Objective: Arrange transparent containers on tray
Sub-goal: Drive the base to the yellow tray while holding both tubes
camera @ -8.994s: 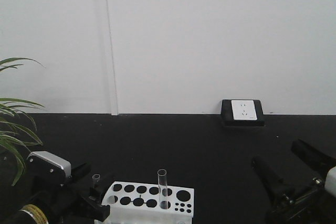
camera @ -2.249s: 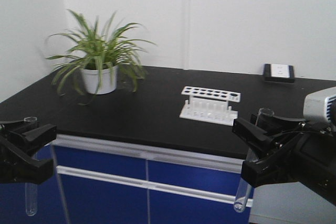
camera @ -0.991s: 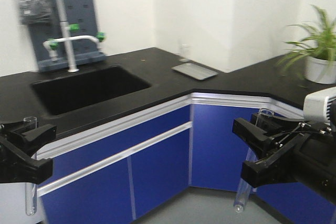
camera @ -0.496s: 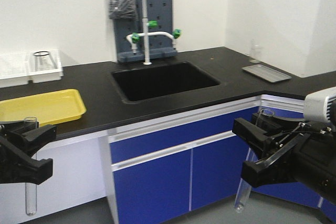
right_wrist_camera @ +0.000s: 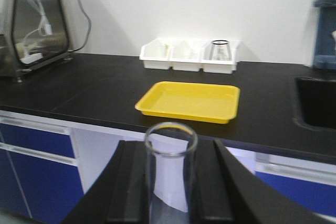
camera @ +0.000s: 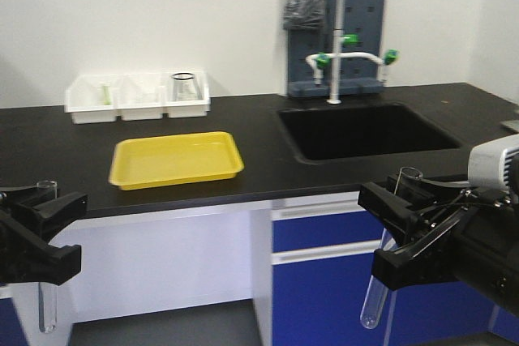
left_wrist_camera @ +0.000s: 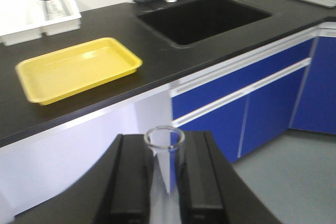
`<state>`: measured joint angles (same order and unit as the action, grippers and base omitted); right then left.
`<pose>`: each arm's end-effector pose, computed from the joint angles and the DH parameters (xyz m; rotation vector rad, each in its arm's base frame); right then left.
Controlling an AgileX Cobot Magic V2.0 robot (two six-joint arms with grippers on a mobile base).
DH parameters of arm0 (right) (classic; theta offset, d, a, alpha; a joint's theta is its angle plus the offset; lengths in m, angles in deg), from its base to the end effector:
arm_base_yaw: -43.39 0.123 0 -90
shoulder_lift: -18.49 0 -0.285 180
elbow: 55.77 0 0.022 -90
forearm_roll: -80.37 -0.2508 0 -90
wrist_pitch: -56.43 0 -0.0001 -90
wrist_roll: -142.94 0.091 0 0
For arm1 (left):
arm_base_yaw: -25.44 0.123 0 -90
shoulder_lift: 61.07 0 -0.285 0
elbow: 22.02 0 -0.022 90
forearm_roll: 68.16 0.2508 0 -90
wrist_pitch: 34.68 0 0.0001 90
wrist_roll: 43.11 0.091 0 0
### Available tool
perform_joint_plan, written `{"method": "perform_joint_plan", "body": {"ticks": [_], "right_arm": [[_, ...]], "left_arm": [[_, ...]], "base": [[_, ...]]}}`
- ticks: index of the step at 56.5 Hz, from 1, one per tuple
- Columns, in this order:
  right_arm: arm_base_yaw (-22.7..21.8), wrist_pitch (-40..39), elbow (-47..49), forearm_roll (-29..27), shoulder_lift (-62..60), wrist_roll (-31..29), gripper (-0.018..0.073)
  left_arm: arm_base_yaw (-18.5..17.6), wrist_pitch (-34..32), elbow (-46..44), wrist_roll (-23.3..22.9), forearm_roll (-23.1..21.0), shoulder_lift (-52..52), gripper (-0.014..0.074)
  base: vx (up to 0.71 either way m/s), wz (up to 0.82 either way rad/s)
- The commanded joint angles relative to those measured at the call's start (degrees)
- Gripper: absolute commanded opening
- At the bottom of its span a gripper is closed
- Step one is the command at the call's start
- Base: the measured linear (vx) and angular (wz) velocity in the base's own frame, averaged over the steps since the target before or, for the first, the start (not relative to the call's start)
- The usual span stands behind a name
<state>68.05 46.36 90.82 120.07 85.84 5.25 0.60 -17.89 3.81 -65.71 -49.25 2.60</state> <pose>0.2058 0.1056 0.3560 -0.3932 1.5946 0.4620 0.1955 -0.0811 0.3784 0.2620 1.8288 -0.2715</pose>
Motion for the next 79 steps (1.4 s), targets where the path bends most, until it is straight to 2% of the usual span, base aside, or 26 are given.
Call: {"method": "perform_joint_plan", "body": {"ticks": [1,28,79], "right_arm": [[-0.03,-3.88,1.88,-0.01,-1.08,-0.31,-0.0013],[-0.03,-3.84,1.88,-0.01,-1.08,-0.31,-0.0013],[-0.03,-3.84,1.88,-0.01,-1.08,-0.31,-0.0013]], "left_arm": [[-0.35,-4.26,-1.96,-0.27,0.04,-0.75,-0.0003],[-0.35,-4.26,-1.96,-0.27,0.04,-0.75,-0.0003],[-0.35,-4.26,-1.96,-0.27,0.04,-0.75,-0.0003]], "base": [[0.12,0.48],[0.17,0.28],[0.35,0.01]]}}
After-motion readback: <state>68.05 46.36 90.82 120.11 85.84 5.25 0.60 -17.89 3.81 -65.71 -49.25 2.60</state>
